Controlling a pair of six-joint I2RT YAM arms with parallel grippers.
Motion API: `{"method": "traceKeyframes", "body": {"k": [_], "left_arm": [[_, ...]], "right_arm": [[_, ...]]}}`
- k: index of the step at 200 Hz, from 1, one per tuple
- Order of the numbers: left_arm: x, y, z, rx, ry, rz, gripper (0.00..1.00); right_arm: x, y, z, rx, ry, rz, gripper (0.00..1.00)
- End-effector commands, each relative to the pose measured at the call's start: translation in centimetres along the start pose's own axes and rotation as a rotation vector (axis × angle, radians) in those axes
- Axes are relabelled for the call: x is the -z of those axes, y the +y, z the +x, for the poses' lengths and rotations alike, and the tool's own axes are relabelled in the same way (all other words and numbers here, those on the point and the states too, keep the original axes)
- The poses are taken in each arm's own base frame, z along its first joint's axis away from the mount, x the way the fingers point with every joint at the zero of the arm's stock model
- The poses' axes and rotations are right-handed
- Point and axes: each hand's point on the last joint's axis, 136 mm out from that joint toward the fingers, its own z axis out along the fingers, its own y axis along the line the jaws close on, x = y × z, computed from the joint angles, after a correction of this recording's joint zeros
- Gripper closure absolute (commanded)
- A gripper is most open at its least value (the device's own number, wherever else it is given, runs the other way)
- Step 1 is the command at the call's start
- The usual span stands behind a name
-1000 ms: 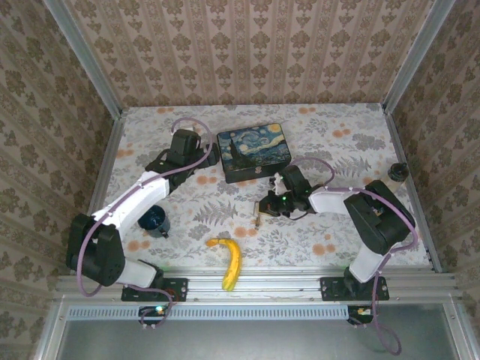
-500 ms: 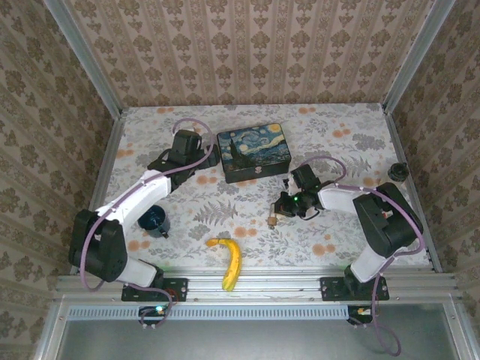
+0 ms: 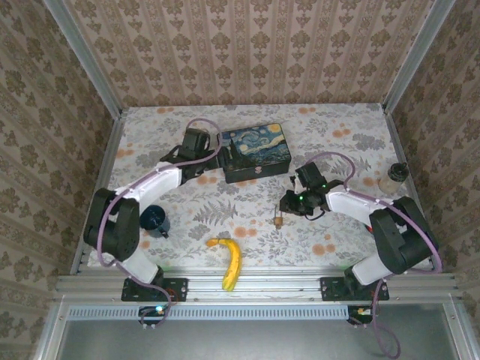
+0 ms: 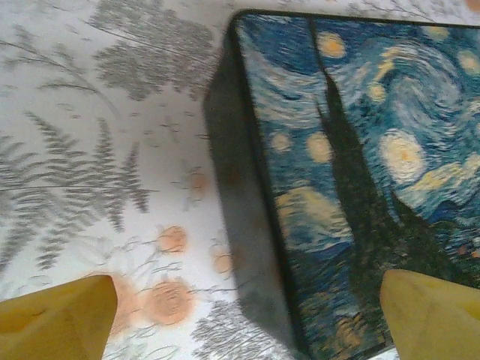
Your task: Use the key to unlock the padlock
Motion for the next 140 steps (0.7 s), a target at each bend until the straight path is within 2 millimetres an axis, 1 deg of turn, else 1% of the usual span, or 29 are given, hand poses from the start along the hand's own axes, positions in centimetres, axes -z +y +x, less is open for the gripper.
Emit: {"method": "traceKeyframes", "body": {"k": [1,19,31,36,39,40,42,47,88,111,140], "left_arm": [[-1.4,-3.0,-1.9,0.009,0.003,0.129,0.10],[-3.4,-2.9,-2.0,0.010,0.032,0.124,0.10],[-4.5,-3.2,-2.0,0.012,0.052,0.134,0.10],[-5.0,-3.3,-1.9,0.014,0.060,0.141,0.10],[-5.2,-3.5,-1.9,0.014,0.064,0.146,0.10],[-5.2,-2.9,-2.3,0.025,0.059,0.141,0.10],[-5.4,-2.4,-2.5,0.034,0.058,0.137,0.10],[-5.6,-2.4,-2.8,0.037,0.059,0.143,0.10],[-7.3,-3.5,-4.4,0.060,0.061,0.226,0.09],[-8.1,-4.7,-5.1,0.074,0.070,0.297,0.09],[-8.8,-5.7,-5.7,0.096,0.079,0.353,0.09]], "right_arm": [[0.9,-1.1,0.2,0.002,-0.015,0.059,0.78],[1.5,-1.2,-0.1,0.000,-0.040,0.074,0.78],[2.3,-1.3,-0.3,0.001,-0.069,0.084,0.77],[2.3,-1.5,-0.2,-0.001,-0.067,0.096,0.76],[2.9,-1.2,-0.5,0.005,-0.091,0.090,0.76],[3.1,-1.2,-0.6,0.006,-0.095,0.091,0.75],[3.2,-1.3,-0.6,0.006,-0.100,0.094,0.74],[3.6,-1.3,-0.7,0.007,-0.113,0.100,0.73],[6.4,-1.7,-1.6,0.010,-0.222,0.138,0.67],[7.7,-1.9,-2.1,0.005,-0.278,0.147,0.65],[9.1,-2.5,-2.6,-0.017,-0.350,0.161,0.55]]}}
